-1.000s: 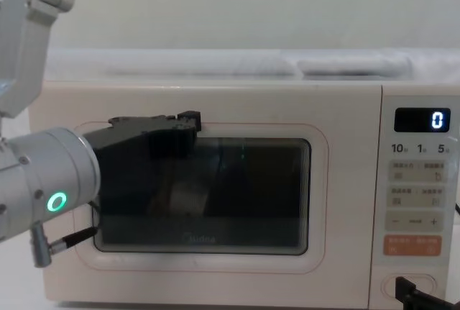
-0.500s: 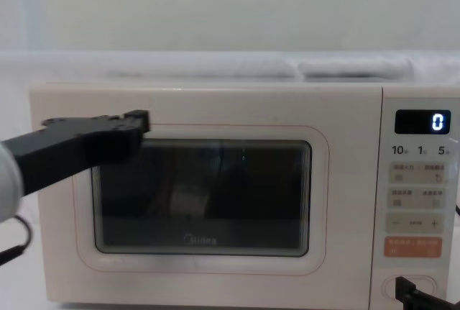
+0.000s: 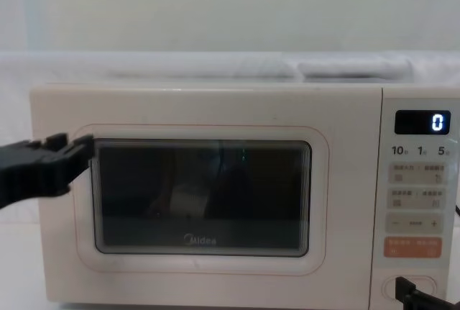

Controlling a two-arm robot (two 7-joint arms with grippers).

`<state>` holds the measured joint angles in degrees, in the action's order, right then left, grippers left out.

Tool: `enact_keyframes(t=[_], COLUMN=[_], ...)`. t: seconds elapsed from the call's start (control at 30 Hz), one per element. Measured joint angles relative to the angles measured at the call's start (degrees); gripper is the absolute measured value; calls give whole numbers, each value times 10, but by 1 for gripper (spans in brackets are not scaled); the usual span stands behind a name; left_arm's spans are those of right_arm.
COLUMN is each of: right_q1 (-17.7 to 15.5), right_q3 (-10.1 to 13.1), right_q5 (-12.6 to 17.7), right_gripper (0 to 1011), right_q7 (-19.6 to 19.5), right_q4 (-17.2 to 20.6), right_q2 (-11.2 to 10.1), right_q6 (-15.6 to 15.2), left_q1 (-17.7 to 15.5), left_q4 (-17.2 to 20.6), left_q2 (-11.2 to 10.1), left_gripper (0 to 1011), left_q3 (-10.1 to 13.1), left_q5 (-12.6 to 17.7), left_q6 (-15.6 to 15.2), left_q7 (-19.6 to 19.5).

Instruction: Press the button to open the microwave door with one hand; close the microwave door with the other hand.

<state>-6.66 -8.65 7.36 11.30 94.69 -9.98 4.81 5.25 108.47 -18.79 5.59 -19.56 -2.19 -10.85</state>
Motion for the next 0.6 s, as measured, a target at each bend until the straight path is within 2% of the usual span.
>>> enact_keyframes(t=[0.03, 0.13, 0.27, 0.33, 0.6], right_q1=[0, 0, 0, 0, 0], right_q3=[0, 0, 0, 0, 0], right_q5=[0, 0, 0, 0, 0], right_gripper=[1002, 1002, 1002, 1002, 1002], right_q7=[0, 0, 0, 0, 0], right_q4=[0, 0, 0, 0, 0], right_q2=[0, 0, 0, 0, 0], right_q6=[0, 0, 0, 0, 0], left_q1=[8, 18, 34, 45, 60], left_q4=[0, -1, -10, -17, -27], left_q2=[1, 2, 9, 15, 28], left_gripper=[284, 412, 514, 616, 814], left_q3=[-5, -12, -25, -32, -44], left_q5=[2, 6, 14, 20, 29], left_q6=[4, 9, 18, 23, 31], left_q7=[2, 7, 15, 19, 22])
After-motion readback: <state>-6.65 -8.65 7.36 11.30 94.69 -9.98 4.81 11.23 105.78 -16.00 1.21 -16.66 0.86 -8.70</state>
